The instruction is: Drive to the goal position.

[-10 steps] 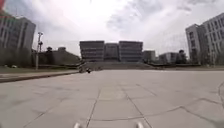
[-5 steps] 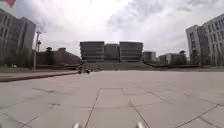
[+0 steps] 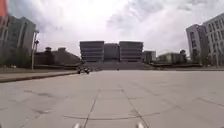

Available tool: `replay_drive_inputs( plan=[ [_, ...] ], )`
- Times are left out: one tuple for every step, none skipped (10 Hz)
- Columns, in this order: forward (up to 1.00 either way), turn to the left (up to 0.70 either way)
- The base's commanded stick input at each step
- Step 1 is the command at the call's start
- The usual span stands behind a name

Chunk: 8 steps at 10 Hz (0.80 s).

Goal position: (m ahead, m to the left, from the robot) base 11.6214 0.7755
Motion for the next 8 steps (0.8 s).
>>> replay_drive_inputs(
  plan=[
    [0.70, 0.00],
    [0.70, 0.00],
    [0.70, 0.00],
    [0.70, 0.00],
    [0.70, 0.00],
    [0.70, 0.00],
    [0.70, 0.00],
    [0.70, 0.00]
  ],
)
